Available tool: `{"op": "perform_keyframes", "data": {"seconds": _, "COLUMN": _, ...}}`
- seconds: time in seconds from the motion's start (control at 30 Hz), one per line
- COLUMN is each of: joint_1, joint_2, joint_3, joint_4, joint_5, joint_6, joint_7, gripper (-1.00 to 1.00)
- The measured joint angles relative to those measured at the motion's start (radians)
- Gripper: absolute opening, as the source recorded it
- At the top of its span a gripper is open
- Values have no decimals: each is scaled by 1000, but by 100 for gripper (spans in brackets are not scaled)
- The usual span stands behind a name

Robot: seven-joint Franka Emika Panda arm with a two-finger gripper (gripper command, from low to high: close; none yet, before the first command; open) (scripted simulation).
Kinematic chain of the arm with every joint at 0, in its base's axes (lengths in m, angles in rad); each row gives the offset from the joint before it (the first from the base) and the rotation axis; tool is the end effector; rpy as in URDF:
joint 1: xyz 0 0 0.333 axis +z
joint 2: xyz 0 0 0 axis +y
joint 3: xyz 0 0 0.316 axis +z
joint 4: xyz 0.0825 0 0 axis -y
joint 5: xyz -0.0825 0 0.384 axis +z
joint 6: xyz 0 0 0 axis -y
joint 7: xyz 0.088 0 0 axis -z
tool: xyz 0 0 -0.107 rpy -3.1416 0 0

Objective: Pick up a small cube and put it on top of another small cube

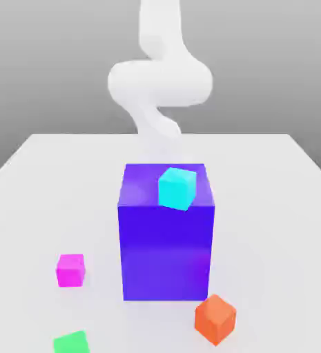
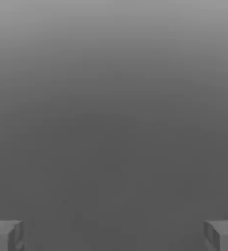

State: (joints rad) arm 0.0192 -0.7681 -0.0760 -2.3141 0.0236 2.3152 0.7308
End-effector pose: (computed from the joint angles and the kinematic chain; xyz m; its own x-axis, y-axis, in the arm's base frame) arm 0.3589 -0.0313 0.6929 0.5108 -0.7233 0.4648 -0.5046 -0.6899 -0.5190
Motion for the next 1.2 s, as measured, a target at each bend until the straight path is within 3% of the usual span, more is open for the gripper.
{"op": "perform_keyframes", "data": {"seconds": 1.2, "joint_1": 461, "joint_2": 353, "joint_3": -871, "joint_4": -239, "joint_5": -101, "joint_6": 246, "joint_7": -1622, "gripper": 0}}
